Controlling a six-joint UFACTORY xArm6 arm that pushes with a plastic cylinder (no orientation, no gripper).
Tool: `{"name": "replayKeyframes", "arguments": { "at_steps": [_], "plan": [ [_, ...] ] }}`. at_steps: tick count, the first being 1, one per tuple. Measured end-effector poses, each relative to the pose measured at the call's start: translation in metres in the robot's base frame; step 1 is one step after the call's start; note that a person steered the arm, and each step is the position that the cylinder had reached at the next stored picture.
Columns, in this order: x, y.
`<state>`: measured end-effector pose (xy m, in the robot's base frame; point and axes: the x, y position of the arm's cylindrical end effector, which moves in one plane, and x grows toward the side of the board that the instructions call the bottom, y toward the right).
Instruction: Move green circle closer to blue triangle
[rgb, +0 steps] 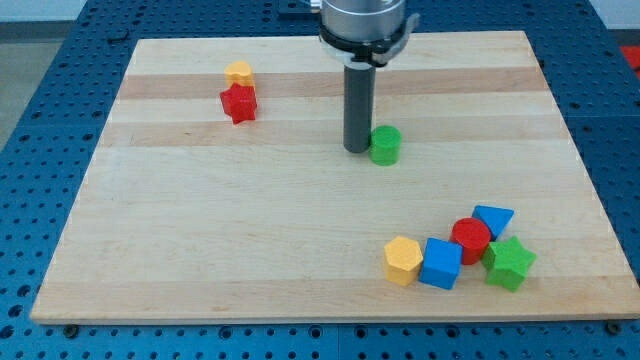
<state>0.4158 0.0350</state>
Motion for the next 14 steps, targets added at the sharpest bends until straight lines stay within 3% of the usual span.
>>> {"name": "replayKeyframes", "arguments": {
  "at_steps": [3,5,6,12,14],
  "plan": [
    [0.025,0.052],
    [-0.023,0.057],
    [-0.021,0.074],
    [0.082,0.169],
    [0.065,0.188]
  ]
}}
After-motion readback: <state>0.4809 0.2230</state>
